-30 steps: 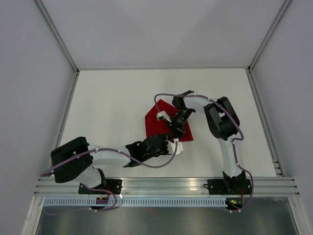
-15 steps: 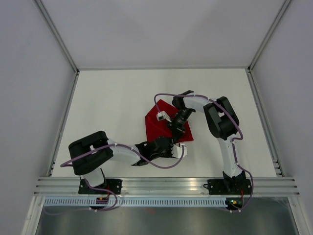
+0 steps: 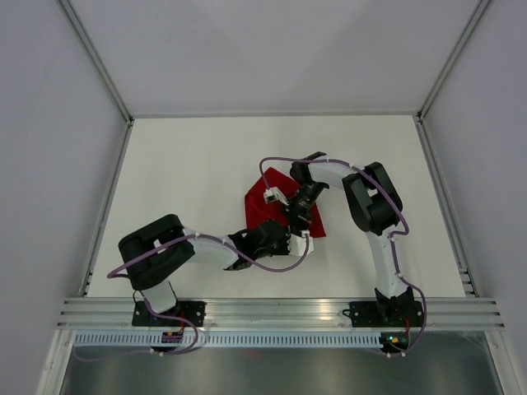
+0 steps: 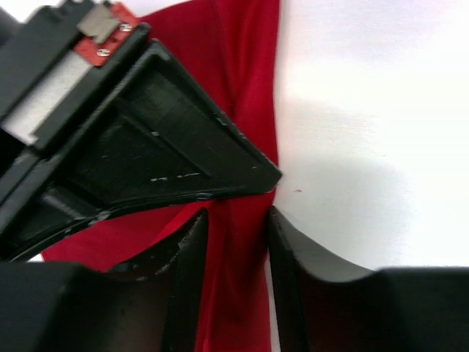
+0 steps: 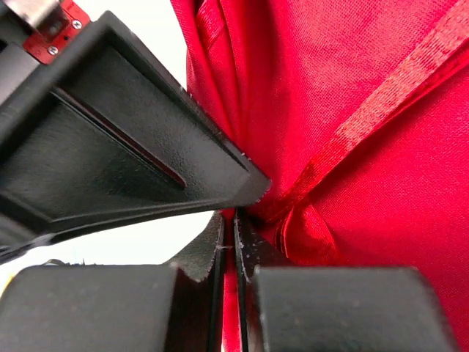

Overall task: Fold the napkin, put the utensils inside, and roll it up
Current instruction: Roll the napkin with the utensil

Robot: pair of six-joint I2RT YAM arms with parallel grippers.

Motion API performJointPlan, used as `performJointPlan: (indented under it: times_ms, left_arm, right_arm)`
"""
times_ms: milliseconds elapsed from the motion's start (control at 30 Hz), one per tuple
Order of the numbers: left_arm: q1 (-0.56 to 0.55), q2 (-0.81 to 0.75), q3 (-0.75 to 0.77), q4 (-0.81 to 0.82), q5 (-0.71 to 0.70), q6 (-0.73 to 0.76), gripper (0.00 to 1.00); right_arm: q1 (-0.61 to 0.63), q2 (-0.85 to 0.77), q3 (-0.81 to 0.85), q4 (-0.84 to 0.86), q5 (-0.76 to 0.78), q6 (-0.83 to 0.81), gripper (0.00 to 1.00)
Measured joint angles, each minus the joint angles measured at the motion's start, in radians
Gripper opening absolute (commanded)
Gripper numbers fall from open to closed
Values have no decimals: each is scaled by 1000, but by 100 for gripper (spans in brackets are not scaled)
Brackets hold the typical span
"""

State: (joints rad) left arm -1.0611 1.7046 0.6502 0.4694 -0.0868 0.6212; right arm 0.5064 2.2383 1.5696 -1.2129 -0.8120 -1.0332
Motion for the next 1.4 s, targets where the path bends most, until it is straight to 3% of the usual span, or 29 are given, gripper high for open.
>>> performJointPlan:
  times_ms: [233,300,400,533,1000,1200,1400]
  left_arm:
    - [12,5,44,-90,63,-2,8]
    - [18,6,58,-116,77,-5,4]
    - [33,6,77,-152,111,-17,2]
    - [61,6,100,-190,159,-47,2]
    - [151,3,133,-264,364,-196,2]
    - [220,3,141,-306,510,-290,2]
    - [284,19,165,-382,669,-352,2]
  right_arm:
    - [-2,2,3,-5,0,0,2]
    - [-5,2,3,-6,-2,1,13]
    - [-8,-2,3,-15,-7,16,39]
    - [-18,-27,2,-17,-12,39,51]
    - [-216,-281,-38,285,-28,267,53]
    - [-336,-479,-262,518,-8,328,51]
    - [-338,-780,-560,705,13,315,54]
